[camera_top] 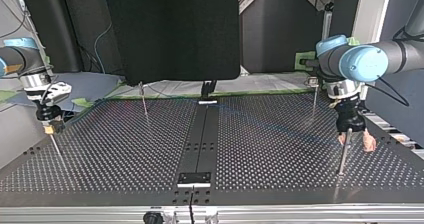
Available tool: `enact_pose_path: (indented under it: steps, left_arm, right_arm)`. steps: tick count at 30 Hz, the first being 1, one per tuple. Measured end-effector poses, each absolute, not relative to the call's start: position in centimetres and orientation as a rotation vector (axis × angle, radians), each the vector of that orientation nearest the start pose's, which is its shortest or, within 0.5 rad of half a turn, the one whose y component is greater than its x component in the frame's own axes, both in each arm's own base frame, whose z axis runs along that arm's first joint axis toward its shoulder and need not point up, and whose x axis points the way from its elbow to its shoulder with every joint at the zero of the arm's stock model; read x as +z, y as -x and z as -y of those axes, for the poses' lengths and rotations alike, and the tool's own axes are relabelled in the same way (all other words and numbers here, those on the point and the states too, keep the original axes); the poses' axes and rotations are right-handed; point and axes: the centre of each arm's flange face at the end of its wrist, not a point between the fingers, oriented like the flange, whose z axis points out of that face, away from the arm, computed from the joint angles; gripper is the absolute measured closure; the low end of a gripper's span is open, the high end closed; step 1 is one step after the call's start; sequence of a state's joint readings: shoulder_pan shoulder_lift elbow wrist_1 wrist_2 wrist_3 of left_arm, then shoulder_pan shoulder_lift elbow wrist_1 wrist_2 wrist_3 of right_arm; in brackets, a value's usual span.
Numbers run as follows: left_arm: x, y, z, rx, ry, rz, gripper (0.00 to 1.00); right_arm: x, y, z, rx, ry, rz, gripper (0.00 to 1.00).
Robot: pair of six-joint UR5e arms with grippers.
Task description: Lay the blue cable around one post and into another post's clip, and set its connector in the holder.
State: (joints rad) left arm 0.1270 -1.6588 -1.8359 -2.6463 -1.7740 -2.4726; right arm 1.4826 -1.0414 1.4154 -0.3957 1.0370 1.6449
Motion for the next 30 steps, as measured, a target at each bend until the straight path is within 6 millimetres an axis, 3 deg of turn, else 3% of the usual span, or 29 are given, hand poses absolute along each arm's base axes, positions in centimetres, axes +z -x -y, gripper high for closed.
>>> enact_pose_path:
  steps: [29,30]
  left_arm:
    - [36.54,-52.62,4.69,-0.487,0.852,-1.173,0.00]
    - [36.54,-52.62,4.69,-0.487,0.852,-1.173,0.00]
  right_arm:
    - [28.78,-12.46,68.13,1.585,-1.497,1.007,1.00]
    - [28.78,-12.46,68.13,1.584,-1.497,1.006,0.94]
